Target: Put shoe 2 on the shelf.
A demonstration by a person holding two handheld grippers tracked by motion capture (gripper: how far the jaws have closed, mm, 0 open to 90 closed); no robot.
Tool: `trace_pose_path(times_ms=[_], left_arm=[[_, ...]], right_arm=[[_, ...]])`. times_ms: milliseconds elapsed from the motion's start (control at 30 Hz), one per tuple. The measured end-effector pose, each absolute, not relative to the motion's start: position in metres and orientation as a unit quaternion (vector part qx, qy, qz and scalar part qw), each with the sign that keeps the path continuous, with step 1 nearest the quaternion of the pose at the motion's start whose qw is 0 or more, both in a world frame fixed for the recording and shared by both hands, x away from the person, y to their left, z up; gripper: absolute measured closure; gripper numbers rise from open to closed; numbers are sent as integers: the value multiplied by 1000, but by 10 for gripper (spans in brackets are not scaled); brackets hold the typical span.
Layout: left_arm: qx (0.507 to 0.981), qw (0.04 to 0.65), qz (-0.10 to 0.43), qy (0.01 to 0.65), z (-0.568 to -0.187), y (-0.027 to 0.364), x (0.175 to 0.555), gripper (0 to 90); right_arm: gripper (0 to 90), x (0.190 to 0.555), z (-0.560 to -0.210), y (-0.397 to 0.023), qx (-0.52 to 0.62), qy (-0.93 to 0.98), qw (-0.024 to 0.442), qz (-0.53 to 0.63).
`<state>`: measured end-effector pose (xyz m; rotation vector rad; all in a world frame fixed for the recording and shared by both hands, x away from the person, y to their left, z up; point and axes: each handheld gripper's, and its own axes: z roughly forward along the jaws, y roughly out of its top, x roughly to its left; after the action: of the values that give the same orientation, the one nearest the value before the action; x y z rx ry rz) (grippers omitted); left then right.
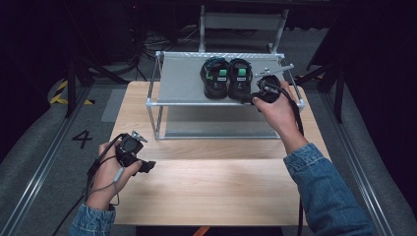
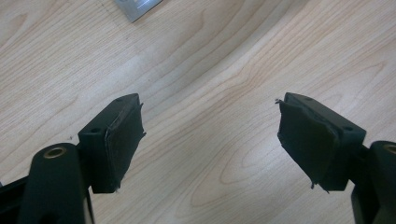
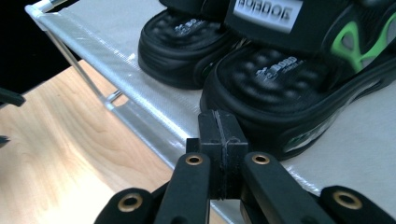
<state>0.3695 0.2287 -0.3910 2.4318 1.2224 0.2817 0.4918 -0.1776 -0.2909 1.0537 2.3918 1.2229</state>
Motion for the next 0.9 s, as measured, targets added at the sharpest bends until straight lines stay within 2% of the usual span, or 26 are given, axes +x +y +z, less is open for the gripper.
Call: trace_pose_path(times_ms=[133,333,500,900], left_arm=[[869,202,103,439,-391,230,370,225],[870,203,103,437,-389,229,371,225],[871,203,103,436,-389,228,372,225],[875,200,100,429,-389,224,381,221]], right_arm=[[900,482,-283,-183,352,819,132,433],[747,458,-270,-195,339,822,150,433],[676,439,-265,-207,334,824,171,424],[555,404,-281,-254,364,814,169,420]])
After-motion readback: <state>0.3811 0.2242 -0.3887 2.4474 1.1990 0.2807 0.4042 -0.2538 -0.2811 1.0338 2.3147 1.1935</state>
